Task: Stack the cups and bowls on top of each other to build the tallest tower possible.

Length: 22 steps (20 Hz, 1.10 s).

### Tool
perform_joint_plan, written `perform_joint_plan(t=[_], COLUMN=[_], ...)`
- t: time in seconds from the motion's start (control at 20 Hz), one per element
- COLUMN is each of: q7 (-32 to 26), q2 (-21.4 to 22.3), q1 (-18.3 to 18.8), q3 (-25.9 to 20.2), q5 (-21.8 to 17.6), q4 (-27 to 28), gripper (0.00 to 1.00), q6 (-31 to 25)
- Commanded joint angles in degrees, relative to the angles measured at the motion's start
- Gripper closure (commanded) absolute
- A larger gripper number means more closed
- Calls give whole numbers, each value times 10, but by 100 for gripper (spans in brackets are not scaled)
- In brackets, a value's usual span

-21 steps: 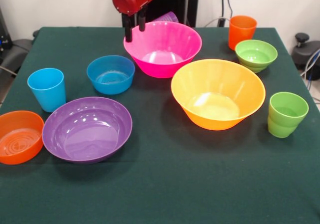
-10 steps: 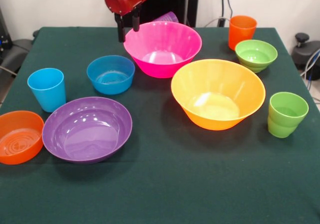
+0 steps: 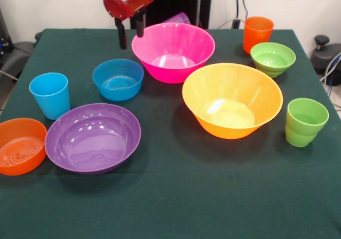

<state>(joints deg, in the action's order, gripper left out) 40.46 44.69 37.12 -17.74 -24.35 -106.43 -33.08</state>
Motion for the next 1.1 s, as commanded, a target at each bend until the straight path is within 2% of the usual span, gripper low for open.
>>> perform_joint_plan(t=[0.05,0.25,0.5,0.85,1.1], q7=[28,39,25,14,-2], q2=[-78,-96,-87,-84,-72], q1=[-8,-19,-8,4,15], q3=[-29,-20,-32,-38,-50], q5=[-28,-27,-9,-10,0], q4=[52,78,80,71,66], gripper=[0,0,0,0,0], q6=[-2,-11,-38,-33,-54])
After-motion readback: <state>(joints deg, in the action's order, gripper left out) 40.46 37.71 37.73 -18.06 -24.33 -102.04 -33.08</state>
